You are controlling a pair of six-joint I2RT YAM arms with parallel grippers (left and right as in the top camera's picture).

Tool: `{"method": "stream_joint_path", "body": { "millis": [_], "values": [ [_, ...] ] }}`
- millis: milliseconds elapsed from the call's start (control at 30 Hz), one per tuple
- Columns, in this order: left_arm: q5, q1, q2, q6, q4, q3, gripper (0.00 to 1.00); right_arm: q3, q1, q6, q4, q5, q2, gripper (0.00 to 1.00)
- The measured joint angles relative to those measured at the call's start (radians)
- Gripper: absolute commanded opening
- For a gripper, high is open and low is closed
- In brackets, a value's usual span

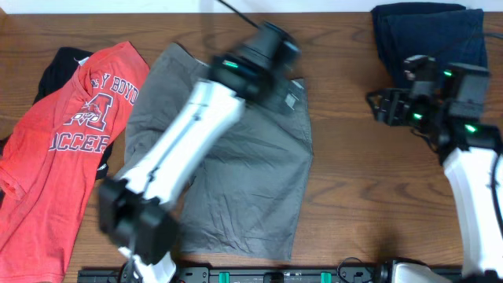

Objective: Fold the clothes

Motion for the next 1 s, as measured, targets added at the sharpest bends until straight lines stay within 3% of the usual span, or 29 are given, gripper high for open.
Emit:
{"method": "stream_joint_path", "body": {
  "millis": [233,467,1000],
  "values": [
    [-0.034,0.261,-0.045,0.000,-0.005,0.018,0.95,0.002,0.199,0.020,0.213,0.125,0.190,0.75],
    [-0.053,0.402,-0.008,0.004,-0.007,0.018,0.95,0.003,0.356,0.021,0.353,0.294,0.388,0.76],
    [-0.077,0.460,0.067,0.013,-0.026,0.018,0.95,0.004,0.452,0.032,0.485,0.466,0.593,0.64]
  ]
}}
